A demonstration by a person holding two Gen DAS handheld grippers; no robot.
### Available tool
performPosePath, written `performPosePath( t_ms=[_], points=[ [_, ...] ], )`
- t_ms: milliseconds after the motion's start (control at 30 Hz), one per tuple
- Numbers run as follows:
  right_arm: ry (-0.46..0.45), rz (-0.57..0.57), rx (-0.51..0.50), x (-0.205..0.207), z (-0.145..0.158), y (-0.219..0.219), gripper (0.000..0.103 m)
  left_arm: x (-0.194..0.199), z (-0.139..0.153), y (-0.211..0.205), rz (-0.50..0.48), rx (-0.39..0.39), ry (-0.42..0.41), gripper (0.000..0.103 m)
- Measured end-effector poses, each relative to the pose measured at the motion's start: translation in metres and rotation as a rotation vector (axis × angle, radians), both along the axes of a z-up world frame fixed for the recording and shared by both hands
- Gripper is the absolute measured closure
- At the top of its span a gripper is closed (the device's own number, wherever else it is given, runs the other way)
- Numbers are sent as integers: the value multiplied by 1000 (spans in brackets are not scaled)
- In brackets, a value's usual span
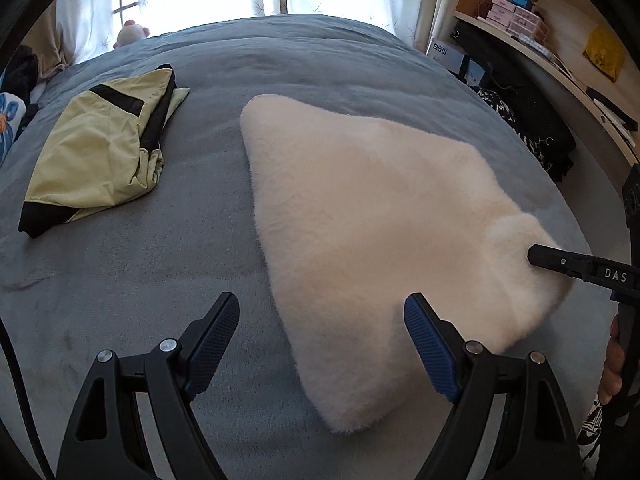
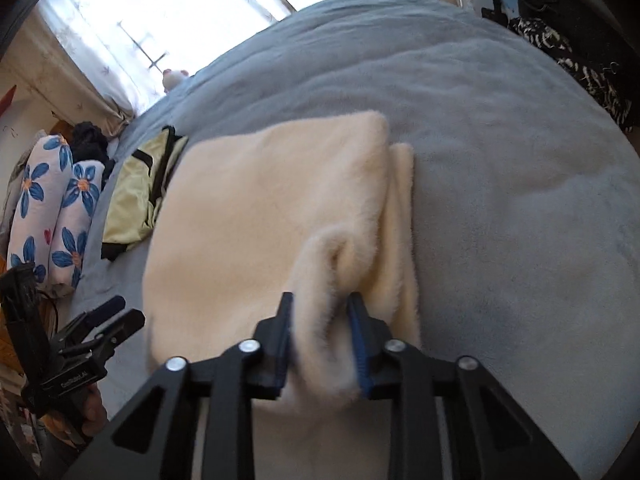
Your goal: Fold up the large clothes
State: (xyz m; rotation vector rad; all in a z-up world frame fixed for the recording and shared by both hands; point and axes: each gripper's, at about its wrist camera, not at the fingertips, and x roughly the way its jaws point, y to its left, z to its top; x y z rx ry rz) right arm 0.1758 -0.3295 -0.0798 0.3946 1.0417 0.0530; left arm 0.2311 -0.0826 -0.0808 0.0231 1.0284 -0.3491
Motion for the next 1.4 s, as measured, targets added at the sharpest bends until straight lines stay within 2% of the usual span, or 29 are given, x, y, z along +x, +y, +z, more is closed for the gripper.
performPosePath(
  t_ms=[33, 167, 233, 300, 467, 533, 733, 900, 1000, 1133, 1233, 1400],
  points=[
    [3, 8, -7, -1, -2, -1, 85, 0, 0, -2, -4, 8, -7, 20],
    [-31, 7, -12, -15, -2, -9, 91, -1, -3, -10, -29, 26, -8, 35],
    [-73, 3, -19, -29, 4, -10, 96, -4, -3, -11, -32, 24, -16, 37],
    [-108, -13, -21, -41, 5, -10, 96, -8, -2, -11, -36, 22, -30, 37],
    [-46, -49, 2, -40, -47, -13, 96, -16, -17, -15, -52, 24, -34, 39],
    [-51, -65, 23, -40, -56, -15, 96, -18, -22, -17, -52, 20, -35, 39],
    [-59, -54, 27, -41, -47, -15, 95, -21, -20, -22, -72, 36, -59, 39],
    [-67, -41, 38, -43, -28, -16, 93, -23, -12, -28, -115, 57, -77, 39],
    [-76, -35, 28, -39, -13, -16, 88, -21, -6, -30, -136, 61, -84, 39],
    [-106, -47, 47, -24, 3, -22, 59, -15, 3, -32, -151, 53, -95, 39],
    [-113, -59, 43, -4, 8, -27, 58, -6, 7, -34, -153, 71, -117, 38],
    [-64, -74, 80, 48, 0, -43, 58, 33, 8, -28, -131, 56, -92, 37]
  ],
)
